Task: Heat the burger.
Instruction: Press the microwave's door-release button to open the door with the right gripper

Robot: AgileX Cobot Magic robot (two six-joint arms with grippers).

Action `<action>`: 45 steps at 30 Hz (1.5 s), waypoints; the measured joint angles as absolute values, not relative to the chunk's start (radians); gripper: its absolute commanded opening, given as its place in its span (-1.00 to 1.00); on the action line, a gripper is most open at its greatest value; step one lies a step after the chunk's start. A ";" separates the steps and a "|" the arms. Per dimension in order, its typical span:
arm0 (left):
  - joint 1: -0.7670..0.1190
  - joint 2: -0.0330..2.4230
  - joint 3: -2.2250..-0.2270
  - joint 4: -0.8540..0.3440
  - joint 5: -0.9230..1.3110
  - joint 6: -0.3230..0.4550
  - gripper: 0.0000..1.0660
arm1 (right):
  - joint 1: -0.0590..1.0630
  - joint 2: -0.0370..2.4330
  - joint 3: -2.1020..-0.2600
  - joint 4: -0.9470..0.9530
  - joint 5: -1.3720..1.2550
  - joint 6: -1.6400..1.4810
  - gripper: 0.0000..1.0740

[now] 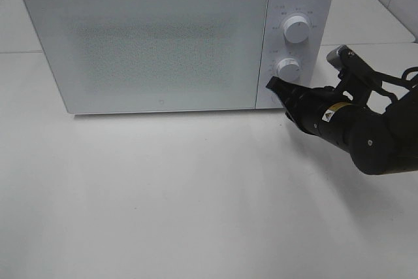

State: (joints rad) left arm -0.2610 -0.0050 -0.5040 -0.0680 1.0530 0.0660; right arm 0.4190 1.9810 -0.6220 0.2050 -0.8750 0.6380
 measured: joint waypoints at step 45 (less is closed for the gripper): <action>-0.261 -0.005 -0.504 -0.068 1.053 0.066 -1.00 | 0.422 2.155 -0.763 0.234 -0.959 1.137 -1.00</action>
State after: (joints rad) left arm -0.2610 -0.0050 -0.5040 -0.0680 1.0530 0.0660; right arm 0.4220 2.1550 -0.7630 0.2340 -0.9590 1.1370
